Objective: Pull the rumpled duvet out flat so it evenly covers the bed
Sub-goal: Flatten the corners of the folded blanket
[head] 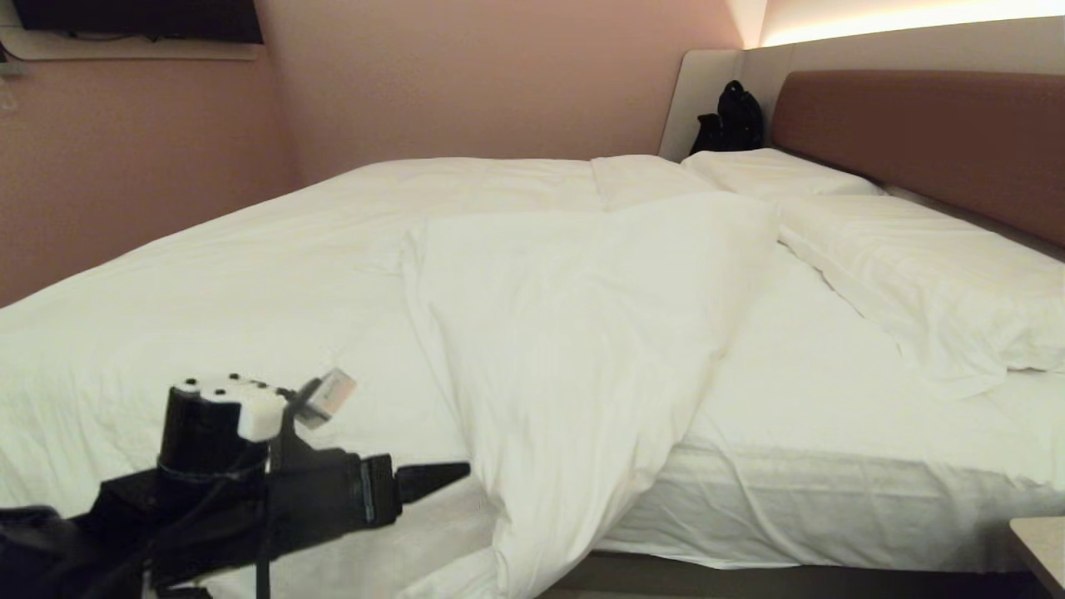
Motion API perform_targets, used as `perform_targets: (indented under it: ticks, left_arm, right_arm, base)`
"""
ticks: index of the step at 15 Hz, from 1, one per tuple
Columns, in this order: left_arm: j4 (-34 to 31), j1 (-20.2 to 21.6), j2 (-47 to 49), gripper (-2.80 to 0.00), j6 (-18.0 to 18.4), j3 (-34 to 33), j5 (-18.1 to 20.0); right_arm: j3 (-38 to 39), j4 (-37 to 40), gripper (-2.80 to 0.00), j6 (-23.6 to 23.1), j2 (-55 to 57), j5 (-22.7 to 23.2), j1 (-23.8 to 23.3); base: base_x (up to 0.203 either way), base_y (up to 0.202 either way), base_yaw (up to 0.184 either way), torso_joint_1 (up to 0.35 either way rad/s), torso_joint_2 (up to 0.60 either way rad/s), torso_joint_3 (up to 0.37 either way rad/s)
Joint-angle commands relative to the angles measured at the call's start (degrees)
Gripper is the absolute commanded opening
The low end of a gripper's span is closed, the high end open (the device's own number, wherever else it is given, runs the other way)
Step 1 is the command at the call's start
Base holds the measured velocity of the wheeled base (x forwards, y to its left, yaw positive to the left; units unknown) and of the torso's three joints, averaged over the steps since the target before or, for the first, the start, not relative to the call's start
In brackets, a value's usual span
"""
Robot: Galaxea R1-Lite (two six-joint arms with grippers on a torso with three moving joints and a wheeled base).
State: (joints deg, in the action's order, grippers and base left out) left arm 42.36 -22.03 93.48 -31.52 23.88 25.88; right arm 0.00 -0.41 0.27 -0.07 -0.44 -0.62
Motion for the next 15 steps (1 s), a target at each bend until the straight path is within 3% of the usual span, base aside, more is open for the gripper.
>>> perform_targets:
  ticks: [1, 4, 7, 11, 15]
  left_arm:
    - [0.34, 3.75, 0.53, 0.00, 0.91, 6.27, 0.16]
    - [0.30, 7.46, 9.21, 0.00, 4.00, 19.08, -0.16]
    - [-0.05, 10.01, 18.01, 0.00, 4.71, 30.10, -0.27]
    - [-0.25, 11.54, 25.23, 0.00, 5.97, 37.00, -0.39]
    - [-0.54, 11.49, 29.18, 0.00, 6.28, 39.21, -0.30]
  right_arm:
    - [0.00, -0.02, -2.80, 0.00, 0.07, 0.00, 0.01]
    - [0.00, -0.02, -2.80, 0.00, 0.07, 0.00, 0.01]
    - [0.00, -0.02, -2.80, 0.00, 0.07, 0.00, 0.01]
    - [0.00, -0.02, -2.80, 0.00, 0.07, 0.00, 0.01]
    - [0.00, -0.02, -2.80, 0.00, 0.07, 0.00, 0.01]
  base:
    - [0.000, 0.000, 0.000, 0.000, 0.00, 0.000]
    - [0.000, 0.000, 0.000, 0.000, 0.00, 0.000]
    - [0.000, 0.000, 0.000, 0.000, 0.00, 0.000]
    - [0.000, 0.000, 0.000, 0.000, 0.00, 0.000]
    - [0.000, 0.000, 0.000, 0.000, 0.00, 0.000]
